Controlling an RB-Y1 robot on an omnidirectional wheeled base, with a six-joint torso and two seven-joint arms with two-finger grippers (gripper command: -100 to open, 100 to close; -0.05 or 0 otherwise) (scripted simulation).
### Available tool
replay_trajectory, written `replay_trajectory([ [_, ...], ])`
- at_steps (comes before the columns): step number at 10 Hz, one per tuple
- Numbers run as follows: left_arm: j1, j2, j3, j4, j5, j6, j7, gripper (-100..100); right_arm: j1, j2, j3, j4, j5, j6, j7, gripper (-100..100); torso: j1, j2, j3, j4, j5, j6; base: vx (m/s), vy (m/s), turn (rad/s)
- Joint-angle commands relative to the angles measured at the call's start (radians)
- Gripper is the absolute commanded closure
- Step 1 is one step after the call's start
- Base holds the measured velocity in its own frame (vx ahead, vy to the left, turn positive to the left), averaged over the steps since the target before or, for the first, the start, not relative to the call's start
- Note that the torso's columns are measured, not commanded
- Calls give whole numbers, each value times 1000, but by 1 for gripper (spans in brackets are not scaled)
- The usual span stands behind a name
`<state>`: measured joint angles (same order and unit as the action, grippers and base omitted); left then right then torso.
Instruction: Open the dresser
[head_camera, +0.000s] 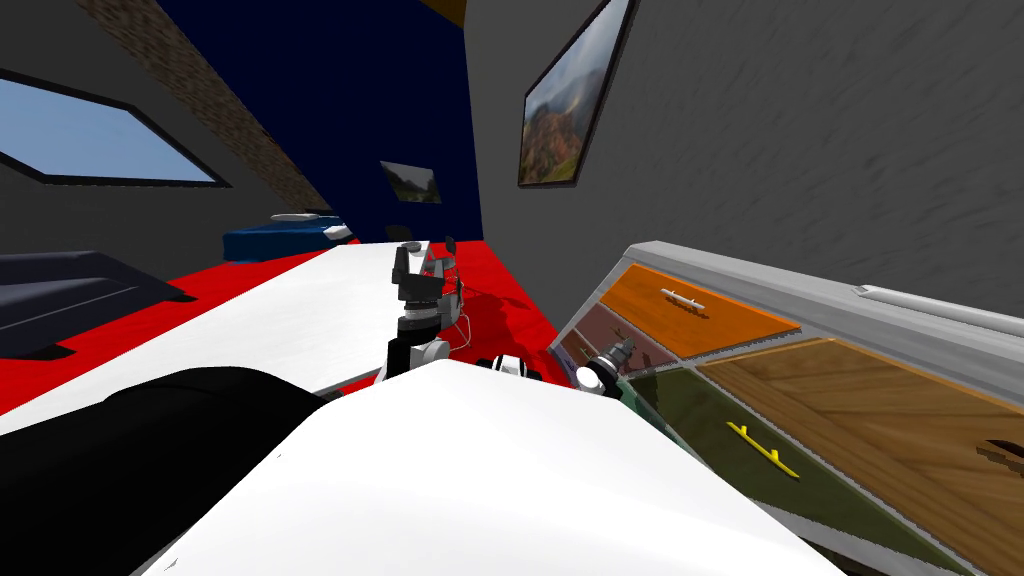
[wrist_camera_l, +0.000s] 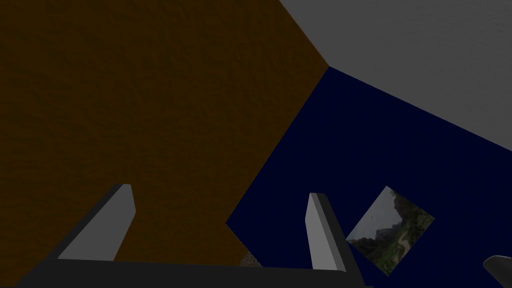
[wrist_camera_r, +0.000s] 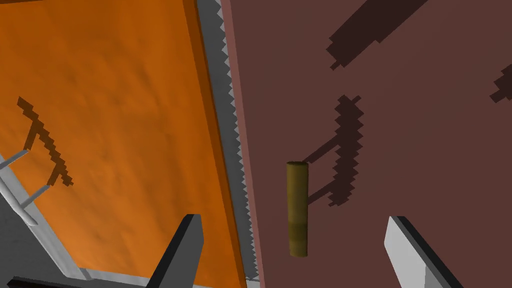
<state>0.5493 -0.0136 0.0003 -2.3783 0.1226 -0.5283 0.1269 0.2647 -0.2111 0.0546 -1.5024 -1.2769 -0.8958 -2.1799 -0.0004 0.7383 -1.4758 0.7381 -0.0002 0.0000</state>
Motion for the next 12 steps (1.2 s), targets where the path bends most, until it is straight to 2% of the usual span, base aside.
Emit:
replay_trajectory([
  [1, 0, 0, 0, 0, 0, 0, 0, 0, 6, 6, 6, -40, -54, 6, -47, -100, 0, -1, 0, 0, 0, 0, 34, -72, 18],
  [3, 0, 0, 0, 0, 0, 0, 0, 0, 9, 11, 11, -65, -88, 10, -75, -100, 0, -1, -1, 0, 0, 0, 32, -64, 13],
  [4, 0, 0, 0, 0, 0, 0, 0, 0, 8, 10, 9, -56, -76, 8, -63, -100, 1, 0, 0, 0, 0, 0, 14, -24, 4],
  [5, 0, 0, 0, 0, 0, 0, 0, 0, -4, 12, -3, -73, -95, 31, -39, -100, 3, 1, 0, 0, 1, 0, 41, -61, -57],
  [6, 0, 0, 0, 0, 0, 0, 0, 0, 1, 13, 4, -66, -86, 18, -53, -100, 0, -1, 0, 0, 0, 0, 26, -38, -9],
  [7, 0, 0, 0, 0, 0, 0, 0, 0, -1, 13, 3, -67, -88, 21, -48, 100, 1, 0, 0, 0, 0, 0, 4, -6, 3],
  [12, 0, 0, 0, 0, 0, 0, 0, 0, -3, 29, 8, -91, -88, 29, -19, 100, 4, 4, 2, 2, 2, 1, -102, 130, -20],
])
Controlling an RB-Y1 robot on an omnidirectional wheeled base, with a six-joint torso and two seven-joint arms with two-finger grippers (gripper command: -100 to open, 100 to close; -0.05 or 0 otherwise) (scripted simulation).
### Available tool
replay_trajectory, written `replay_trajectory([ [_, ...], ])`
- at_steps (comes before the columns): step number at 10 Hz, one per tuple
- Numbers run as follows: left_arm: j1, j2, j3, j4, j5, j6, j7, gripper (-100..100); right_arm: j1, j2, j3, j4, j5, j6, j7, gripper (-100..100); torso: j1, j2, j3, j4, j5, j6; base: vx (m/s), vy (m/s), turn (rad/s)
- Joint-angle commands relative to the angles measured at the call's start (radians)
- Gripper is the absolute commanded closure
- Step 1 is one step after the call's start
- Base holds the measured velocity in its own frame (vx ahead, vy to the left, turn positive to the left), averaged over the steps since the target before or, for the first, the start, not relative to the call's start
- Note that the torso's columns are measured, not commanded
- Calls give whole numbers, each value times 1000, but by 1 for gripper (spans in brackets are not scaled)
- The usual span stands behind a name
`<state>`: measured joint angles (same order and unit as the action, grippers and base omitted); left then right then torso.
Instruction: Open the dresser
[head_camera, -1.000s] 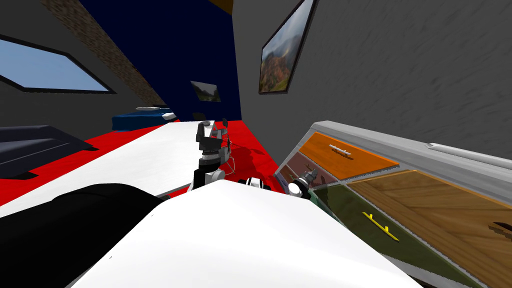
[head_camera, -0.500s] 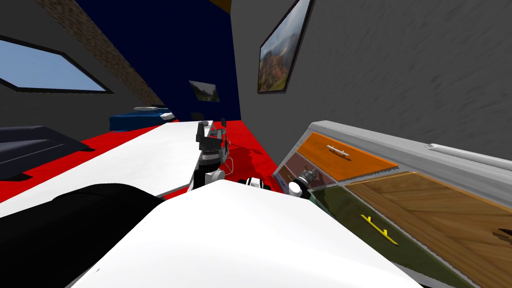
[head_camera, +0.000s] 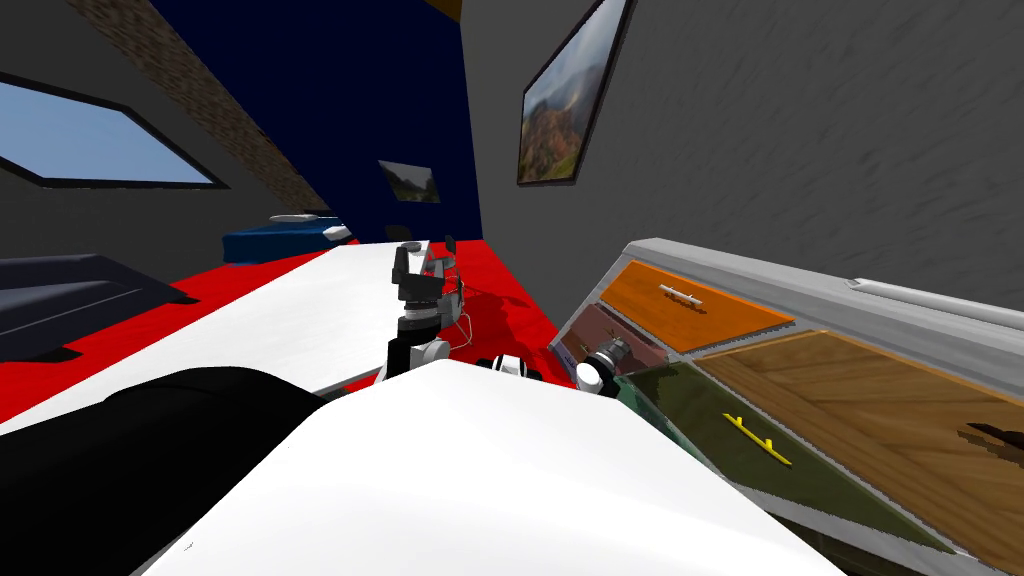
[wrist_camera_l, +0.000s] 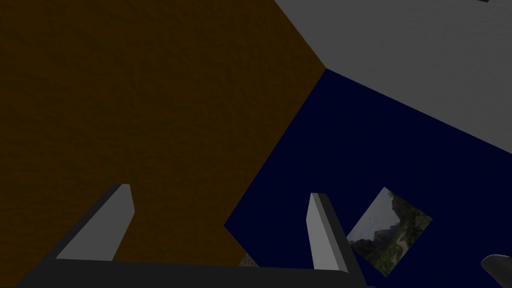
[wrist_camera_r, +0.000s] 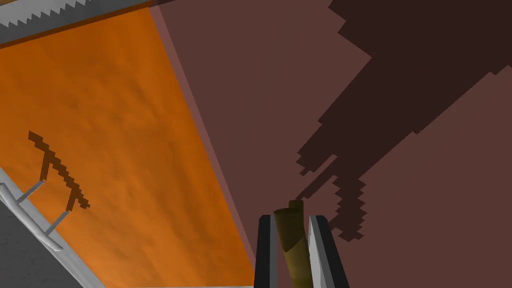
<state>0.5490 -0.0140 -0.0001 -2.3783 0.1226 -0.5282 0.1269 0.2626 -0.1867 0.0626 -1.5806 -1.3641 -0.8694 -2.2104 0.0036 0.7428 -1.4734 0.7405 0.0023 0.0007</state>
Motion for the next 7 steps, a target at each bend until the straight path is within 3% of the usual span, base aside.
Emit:
replay_trajectory([
  [1, 0, 0, 0, 0, 0, 0, 0, 0, 0, 4, 2, -5, -1, 2, 7, 100, 0, 0, 0, 0, 1, 0, -67, 90, -2],
  [4, 0, 0, 0, 0, 0, 0, 0, 0, 4, 12, 10, -15, 3, 0, 14, 100, 1, -1, -1, -1, 0, 0, -93, 139, -16],
  [5, 0, 0, 0, 0, 0, 0, 0, 0, -9, 22, -7, -42, -27, 35, 64, -100, 1, -1, -1, 0, 0, -1, -64, 80, -131],
  [7, 0, 0, 0, 0, 0, 0, 0, 0, -17, 27, -15, -57, -42, 52, 96, -100, -10, -8, -5, -3, -3, -1, -3, -7, -35],
])
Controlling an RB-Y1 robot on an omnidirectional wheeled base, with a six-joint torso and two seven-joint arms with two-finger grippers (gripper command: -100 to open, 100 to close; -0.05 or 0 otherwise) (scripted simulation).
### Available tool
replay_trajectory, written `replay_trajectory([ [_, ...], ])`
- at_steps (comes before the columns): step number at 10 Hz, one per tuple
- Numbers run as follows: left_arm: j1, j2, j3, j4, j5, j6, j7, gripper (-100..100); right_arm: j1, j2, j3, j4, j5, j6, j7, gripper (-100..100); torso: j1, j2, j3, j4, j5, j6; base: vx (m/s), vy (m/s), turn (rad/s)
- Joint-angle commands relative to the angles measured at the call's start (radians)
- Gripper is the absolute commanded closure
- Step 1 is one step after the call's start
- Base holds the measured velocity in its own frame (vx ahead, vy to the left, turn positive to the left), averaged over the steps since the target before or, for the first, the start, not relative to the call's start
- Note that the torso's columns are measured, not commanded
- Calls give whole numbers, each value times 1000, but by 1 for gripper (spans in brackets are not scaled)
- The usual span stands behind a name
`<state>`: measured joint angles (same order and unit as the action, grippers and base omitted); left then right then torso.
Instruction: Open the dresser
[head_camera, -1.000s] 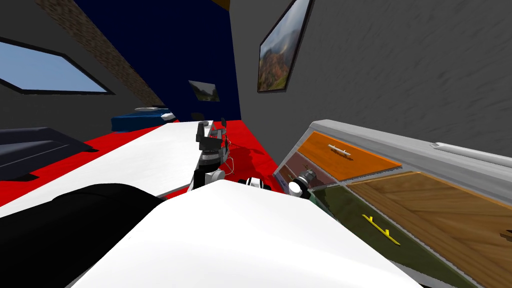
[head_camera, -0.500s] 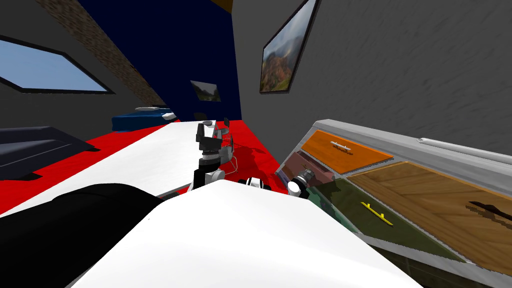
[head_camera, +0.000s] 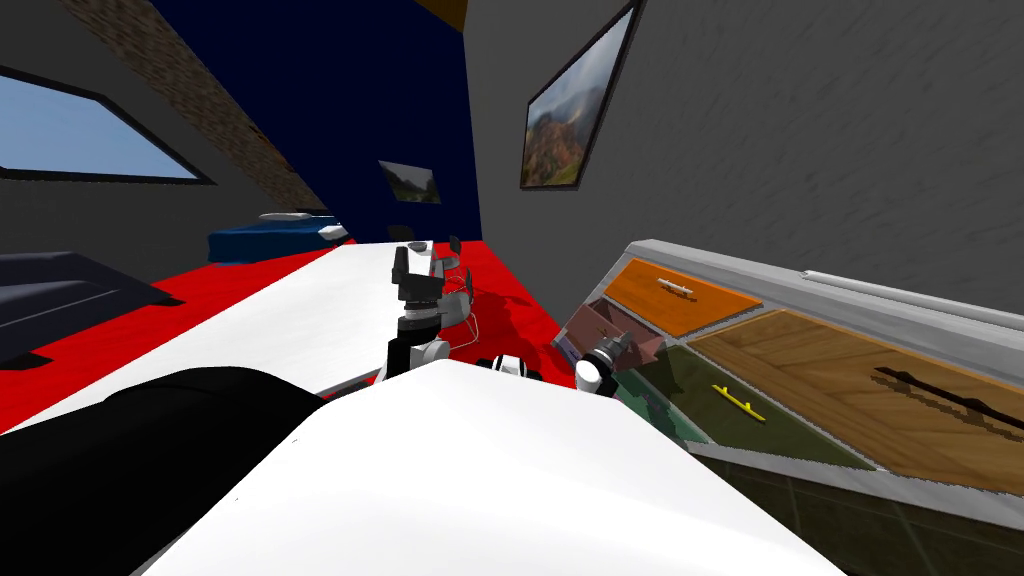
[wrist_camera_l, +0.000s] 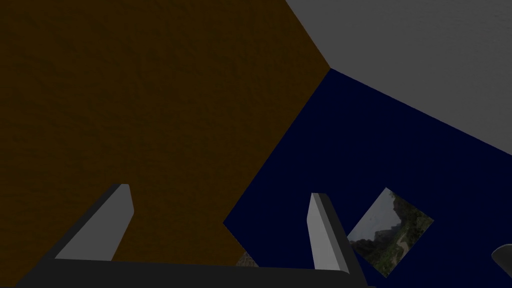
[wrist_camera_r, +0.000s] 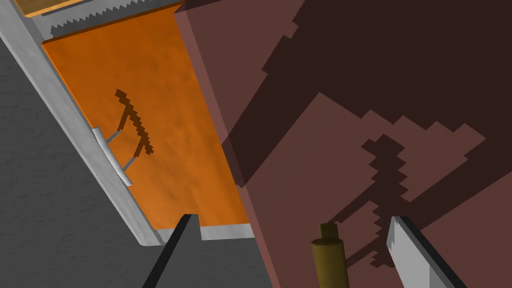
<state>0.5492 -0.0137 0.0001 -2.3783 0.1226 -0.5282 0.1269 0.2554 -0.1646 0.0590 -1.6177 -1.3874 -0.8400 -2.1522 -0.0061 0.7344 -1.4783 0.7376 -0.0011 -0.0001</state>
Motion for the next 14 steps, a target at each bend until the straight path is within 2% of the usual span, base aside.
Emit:
replay_trajectory([
  [1, 0, 0, 0, 0, 0, 0, 0, 0, -17, 11, -19, -34, -33, 40, 65, -100, 1, 0, 0, 0, 1, 0, 6, -18, -66],
  [7, 0, 0, 0, 0, 0, 0, 0, 0, -63, 42, -67, -122, -122, 141, 226, -100, 8, 6, 3, 3, 4, 1, -15, 9, -74],
  [8, 0, 0, 0, 0, 0, 0, 0, 0, -56, 41, -59, -102, -111, 128, 203, -100, 10, 8, 4, 5, 6, 1, -3, 2, -11],
  [9, 0, 0, 0, 0, 0, 0, 0, 0, -57, 42, -59, -101, -113, 132, 208, 0, 10, 8, 5, 4, 5, 1, 0, 0, 0],
  [14, 0, 0, 0, 0, 0, 0, 0, 0, -53, 44, -57, -95, -115, 134, 208, 0, 7, 5, 3, 2, 2, 0, 0, 0, 0],
])
